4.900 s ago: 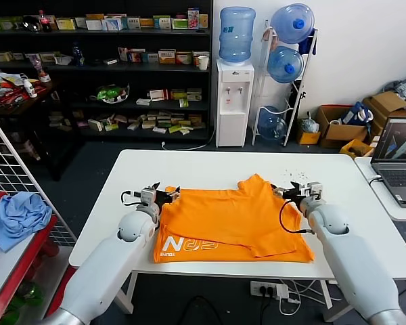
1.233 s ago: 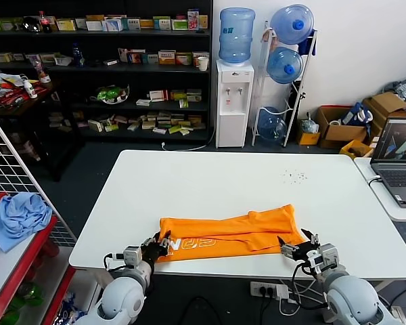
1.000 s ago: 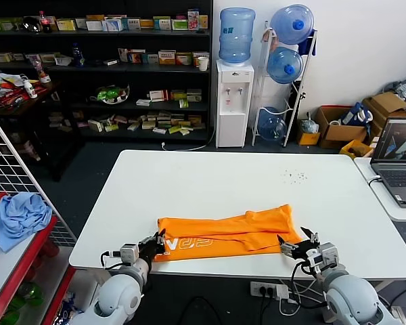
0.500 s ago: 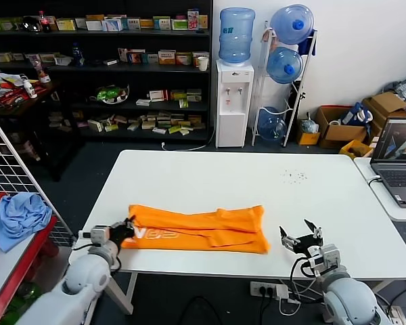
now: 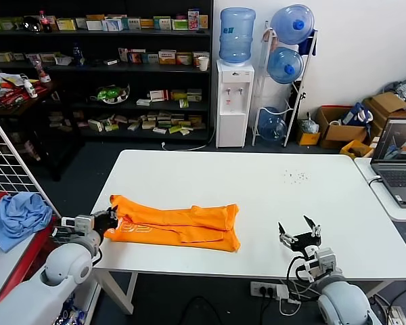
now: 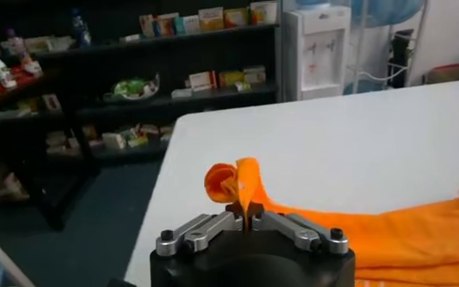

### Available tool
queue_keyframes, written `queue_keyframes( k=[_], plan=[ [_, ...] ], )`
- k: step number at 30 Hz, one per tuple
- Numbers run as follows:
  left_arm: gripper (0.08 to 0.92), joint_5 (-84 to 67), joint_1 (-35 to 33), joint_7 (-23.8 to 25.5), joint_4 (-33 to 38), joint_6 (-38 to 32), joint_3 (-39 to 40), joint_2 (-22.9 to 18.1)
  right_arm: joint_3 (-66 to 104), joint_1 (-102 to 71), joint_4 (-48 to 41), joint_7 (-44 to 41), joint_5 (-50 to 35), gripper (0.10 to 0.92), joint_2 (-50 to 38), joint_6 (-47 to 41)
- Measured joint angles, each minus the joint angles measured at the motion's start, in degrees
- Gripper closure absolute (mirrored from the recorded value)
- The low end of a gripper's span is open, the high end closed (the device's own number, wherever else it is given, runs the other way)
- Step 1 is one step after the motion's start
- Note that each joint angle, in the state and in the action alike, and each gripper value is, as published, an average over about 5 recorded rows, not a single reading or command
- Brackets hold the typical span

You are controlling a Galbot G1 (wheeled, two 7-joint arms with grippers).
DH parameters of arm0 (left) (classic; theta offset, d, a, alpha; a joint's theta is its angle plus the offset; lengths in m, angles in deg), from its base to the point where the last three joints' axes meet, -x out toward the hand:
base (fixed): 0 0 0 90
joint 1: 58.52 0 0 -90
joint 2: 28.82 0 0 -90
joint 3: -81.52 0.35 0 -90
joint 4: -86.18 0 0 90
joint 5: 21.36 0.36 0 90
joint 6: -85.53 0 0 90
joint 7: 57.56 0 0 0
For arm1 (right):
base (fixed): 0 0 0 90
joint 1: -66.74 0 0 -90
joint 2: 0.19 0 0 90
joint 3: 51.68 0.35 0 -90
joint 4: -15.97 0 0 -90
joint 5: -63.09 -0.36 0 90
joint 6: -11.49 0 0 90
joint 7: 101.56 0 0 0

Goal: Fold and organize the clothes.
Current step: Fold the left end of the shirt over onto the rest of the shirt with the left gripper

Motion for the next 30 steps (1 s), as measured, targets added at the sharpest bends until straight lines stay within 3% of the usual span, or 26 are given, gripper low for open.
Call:
queue_keyframes(
  k=[8,19,26,30],
  plan=[
    [0.888,-3.3,1.3,-4.6,4.2,1.3,5.1,-6.7,1.0,0.1,-2.0,0.4,3.2,0.203,1.9,2.4],
    [0.888,-5.4,7.0,-9.8,2.8,2.0,13.5,-19.1,2.4,0.1,-3.5,0.2,4.8,0.203,3.5,3.5],
    [0.887,-5.1,8.9,-10.8,0.5,1.8,17.2,-25.4,2.3,0.7,-4.0,0.3,4.8,0.203,3.9,3.4],
    [0.821,-4.1,9.3,-10.0,-1.0,0.9,18.6,-28.3,2.1,1.2,-4.0,0.5,4.6,0.203,4.1,3.1]
  ],
)
